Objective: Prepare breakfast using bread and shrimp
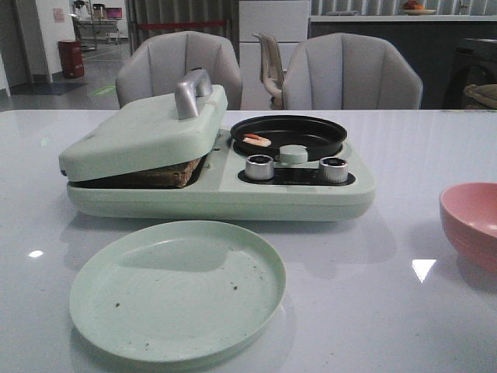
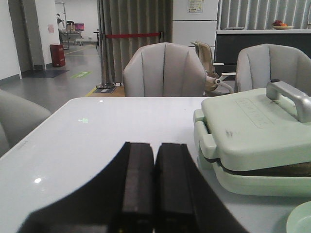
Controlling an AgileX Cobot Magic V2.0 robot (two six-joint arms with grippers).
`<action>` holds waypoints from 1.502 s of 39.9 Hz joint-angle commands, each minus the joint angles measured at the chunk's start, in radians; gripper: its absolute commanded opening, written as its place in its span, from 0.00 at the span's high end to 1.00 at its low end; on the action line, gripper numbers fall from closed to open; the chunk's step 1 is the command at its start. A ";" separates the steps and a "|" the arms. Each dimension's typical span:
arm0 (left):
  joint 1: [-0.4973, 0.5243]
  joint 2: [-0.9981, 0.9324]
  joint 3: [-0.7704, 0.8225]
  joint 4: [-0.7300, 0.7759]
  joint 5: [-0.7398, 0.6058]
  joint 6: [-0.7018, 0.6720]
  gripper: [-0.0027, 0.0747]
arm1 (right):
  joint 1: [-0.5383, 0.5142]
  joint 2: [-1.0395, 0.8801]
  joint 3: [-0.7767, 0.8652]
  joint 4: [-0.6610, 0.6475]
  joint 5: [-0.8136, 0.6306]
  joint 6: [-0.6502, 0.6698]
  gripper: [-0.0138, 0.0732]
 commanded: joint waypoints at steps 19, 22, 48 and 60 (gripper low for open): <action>-0.002 -0.023 0.007 0.001 -0.101 -0.011 0.84 | -0.001 0.006 -0.025 -0.003 -0.061 -0.004 0.80; -0.002 -0.023 0.007 0.001 -0.101 -0.011 0.84 | -0.001 0.006 -0.025 -0.003 -0.061 -0.004 0.80; -0.002 -0.023 0.007 0.001 -0.101 -0.011 0.84 | -0.064 -0.117 0.085 -0.015 -0.310 -0.007 0.80; -0.002 -0.023 0.007 0.001 -0.101 -0.011 0.84 | -0.143 -0.443 0.531 -0.008 -0.832 -0.007 0.80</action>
